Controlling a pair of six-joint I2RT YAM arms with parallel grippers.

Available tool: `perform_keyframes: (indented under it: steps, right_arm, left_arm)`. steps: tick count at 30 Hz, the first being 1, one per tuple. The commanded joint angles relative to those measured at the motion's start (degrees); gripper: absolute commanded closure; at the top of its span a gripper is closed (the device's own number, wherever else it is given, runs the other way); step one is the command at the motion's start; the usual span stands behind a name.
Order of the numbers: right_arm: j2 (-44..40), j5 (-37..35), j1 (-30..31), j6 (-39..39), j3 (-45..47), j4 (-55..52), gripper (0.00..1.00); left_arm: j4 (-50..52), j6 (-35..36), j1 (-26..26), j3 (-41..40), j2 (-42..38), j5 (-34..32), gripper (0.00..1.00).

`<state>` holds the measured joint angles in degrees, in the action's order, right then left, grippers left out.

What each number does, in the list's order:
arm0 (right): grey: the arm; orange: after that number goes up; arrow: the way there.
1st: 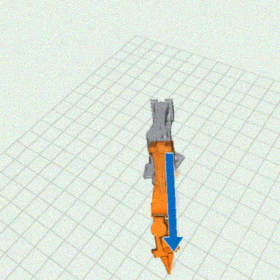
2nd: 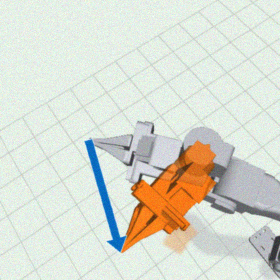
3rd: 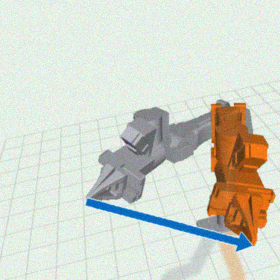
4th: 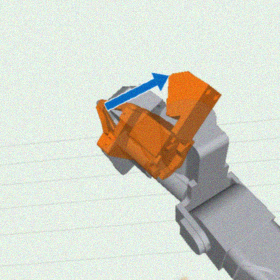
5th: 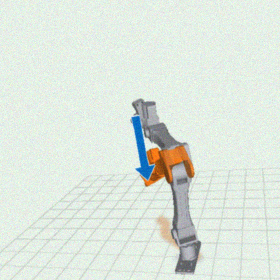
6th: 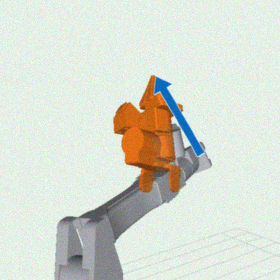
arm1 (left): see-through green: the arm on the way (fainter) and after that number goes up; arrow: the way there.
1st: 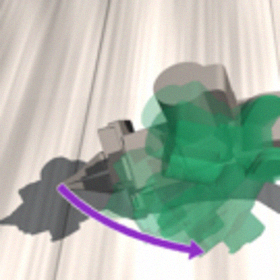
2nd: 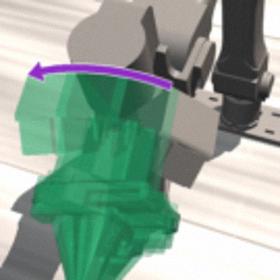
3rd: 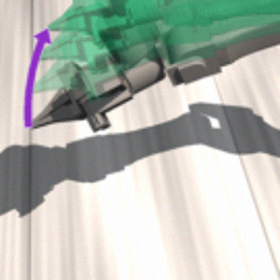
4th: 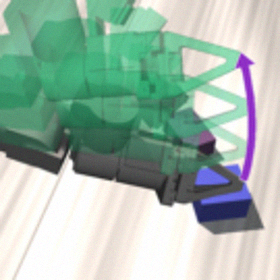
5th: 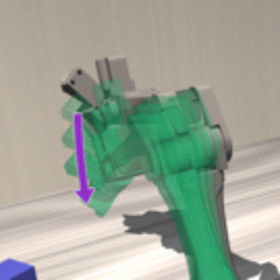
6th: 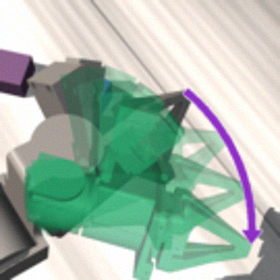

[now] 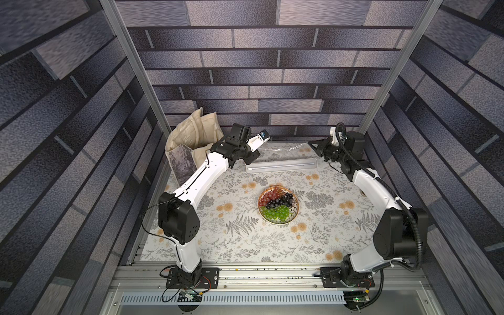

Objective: Wrap the plate with plastic wrap
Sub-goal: Pull the plastic wrap from the plastic wrap cutting box.

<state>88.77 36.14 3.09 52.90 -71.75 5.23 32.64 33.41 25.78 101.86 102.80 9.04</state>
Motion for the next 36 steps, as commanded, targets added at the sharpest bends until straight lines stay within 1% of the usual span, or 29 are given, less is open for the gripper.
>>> perform_keyframes:
  steps: [1, 36]
  right_arm:
    - [-2.8, 0.8, -0.5, -0.7, -2.4, 2.5, 1.0]
    - [-4.0, 0.1, -0.8, -1.0, -3.0, 2.7, 1.0]
  left_arm:
    - [-1.1, -1.3, -0.2, 2.7, -2.4, 0.7, 1.0]
    - [-0.1, -1.9, 0.2, 5.7, -1.6, 0.5, 1.0]
